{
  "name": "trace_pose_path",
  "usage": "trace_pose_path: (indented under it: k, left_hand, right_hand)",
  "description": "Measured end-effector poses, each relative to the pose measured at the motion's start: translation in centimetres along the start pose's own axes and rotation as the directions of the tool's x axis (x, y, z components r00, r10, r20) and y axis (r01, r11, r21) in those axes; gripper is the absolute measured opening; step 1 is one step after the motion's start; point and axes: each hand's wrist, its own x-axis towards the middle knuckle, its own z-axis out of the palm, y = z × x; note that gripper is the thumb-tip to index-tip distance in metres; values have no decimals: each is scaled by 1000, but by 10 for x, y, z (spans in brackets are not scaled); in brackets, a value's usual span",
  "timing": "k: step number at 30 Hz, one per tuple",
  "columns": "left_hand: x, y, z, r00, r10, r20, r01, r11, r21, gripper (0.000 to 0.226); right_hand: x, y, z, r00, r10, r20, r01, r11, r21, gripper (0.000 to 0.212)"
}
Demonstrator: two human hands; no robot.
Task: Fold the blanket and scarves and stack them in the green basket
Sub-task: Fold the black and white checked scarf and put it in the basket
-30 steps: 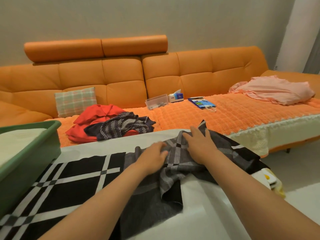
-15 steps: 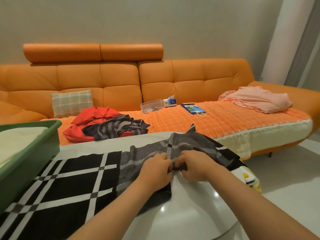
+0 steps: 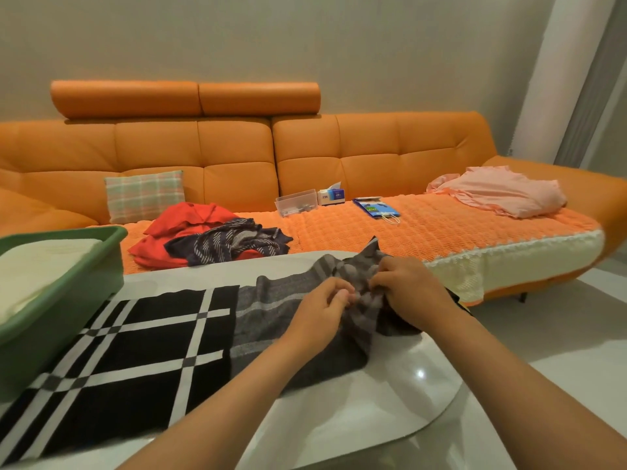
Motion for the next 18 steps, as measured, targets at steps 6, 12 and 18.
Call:
trace_pose_path:
  k: [6, 12, 18]
  left_hand:
    - [-10, -32, -11, 965, -168, 200, -45, 649, 760, 57]
    - [-12, -44, -13, 892, -237, 385, -89, 743, 663, 60]
    - [3, -54, -47, 998, -30, -56, 60, 734, 677, 35]
  right_hand:
    - [-12, -4, -27, 662, 324, 676, -116, 935, -335, 19]
    - [14, -45, -7, 904, 165, 395, -117, 983, -143, 26]
    - [25, -74, 62, 826, 74, 558, -200, 965, 168, 54]
